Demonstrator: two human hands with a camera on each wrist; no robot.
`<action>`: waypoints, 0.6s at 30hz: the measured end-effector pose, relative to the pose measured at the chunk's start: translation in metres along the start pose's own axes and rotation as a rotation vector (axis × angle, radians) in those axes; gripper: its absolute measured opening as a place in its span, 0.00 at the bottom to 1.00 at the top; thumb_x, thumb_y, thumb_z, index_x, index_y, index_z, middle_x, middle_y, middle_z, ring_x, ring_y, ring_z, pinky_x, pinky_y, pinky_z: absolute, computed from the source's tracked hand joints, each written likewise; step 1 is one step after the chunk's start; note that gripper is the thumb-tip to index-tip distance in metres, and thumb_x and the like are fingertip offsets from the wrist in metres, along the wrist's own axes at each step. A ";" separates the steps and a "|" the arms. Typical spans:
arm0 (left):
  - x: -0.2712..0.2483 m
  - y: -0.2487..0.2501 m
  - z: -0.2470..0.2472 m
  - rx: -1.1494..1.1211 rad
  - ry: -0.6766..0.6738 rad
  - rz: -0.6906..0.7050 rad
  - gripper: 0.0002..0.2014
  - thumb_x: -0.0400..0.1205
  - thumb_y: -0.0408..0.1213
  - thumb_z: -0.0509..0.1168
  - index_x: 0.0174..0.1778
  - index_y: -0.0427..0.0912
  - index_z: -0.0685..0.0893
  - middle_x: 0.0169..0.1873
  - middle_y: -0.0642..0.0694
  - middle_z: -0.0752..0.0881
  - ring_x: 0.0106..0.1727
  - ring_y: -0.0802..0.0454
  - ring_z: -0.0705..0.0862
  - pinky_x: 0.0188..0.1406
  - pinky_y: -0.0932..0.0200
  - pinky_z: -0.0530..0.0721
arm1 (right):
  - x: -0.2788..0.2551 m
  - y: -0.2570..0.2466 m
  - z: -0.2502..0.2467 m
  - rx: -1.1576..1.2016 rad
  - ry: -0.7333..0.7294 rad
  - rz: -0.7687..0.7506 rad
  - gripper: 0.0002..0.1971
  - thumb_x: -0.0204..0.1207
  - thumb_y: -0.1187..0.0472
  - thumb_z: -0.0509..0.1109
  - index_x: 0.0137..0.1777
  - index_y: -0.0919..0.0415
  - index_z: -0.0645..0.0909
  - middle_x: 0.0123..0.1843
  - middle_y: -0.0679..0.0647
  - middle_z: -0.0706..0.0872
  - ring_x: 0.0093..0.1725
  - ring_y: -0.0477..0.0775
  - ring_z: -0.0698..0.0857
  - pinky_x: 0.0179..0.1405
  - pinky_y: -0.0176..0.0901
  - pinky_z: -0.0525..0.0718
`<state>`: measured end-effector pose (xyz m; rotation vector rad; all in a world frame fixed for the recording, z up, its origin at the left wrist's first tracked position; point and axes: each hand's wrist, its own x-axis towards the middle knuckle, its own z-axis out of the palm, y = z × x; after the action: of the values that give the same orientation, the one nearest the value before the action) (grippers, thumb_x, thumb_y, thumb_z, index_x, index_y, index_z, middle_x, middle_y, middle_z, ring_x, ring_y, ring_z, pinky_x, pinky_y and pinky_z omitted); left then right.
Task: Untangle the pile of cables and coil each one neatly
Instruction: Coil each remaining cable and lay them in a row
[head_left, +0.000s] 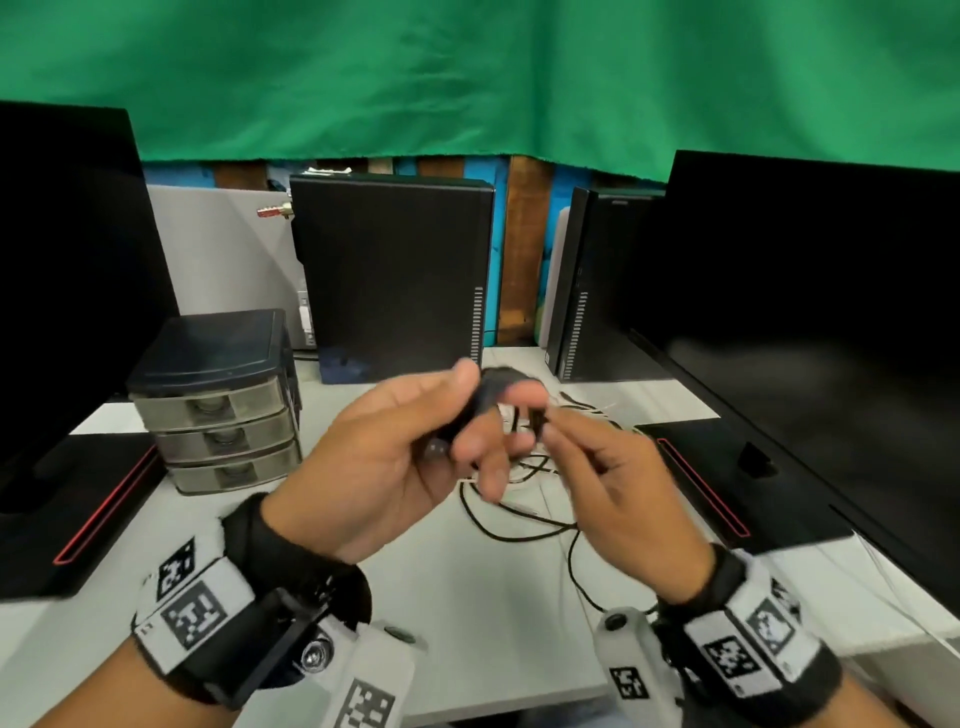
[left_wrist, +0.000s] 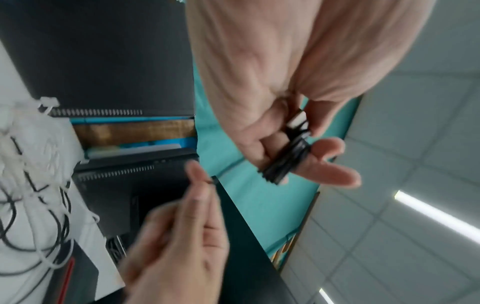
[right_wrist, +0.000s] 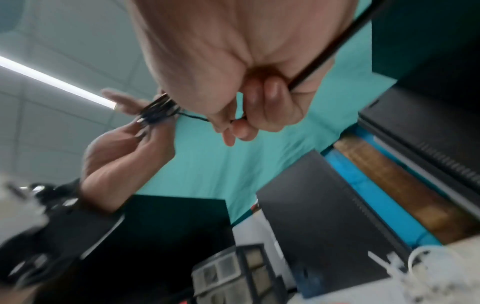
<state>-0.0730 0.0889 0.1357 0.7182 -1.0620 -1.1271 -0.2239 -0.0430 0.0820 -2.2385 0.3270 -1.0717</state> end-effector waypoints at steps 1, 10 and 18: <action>0.002 0.001 0.001 -0.055 0.083 0.045 0.21 0.86 0.43 0.57 0.55 0.32 0.91 0.24 0.50 0.76 0.27 0.53 0.83 0.58 0.59 0.86 | -0.005 0.002 0.009 -0.019 -0.045 0.050 0.13 0.88 0.57 0.64 0.64 0.51 0.88 0.40 0.31 0.88 0.38 0.39 0.85 0.41 0.27 0.79; 0.012 -0.022 -0.050 1.015 0.373 0.180 0.22 0.92 0.44 0.54 0.37 0.46 0.87 0.40 0.51 0.93 0.55 0.55 0.89 0.58 0.55 0.84 | -0.020 -0.037 0.021 -0.004 -0.384 -0.001 0.10 0.88 0.55 0.64 0.54 0.56 0.86 0.29 0.43 0.77 0.29 0.42 0.75 0.34 0.33 0.73; 0.001 -0.022 -0.015 0.534 -0.145 -0.156 0.23 0.92 0.42 0.50 0.52 0.36 0.89 0.29 0.49 0.85 0.38 0.59 0.88 0.56 0.60 0.79 | 0.008 -0.021 -0.032 0.124 -0.001 0.038 0.08 0.81 0.55 0.69 0.47 0.52 0.91 0.38 0.50 0.90 0.37 0.50 0.86 0.38 0.40 0.82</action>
<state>-0.0663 0.0807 0.1112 1.1677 -1.4747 -1.0438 -0.2442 -0.0444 0.1154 -2.1150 0.2932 -1.0429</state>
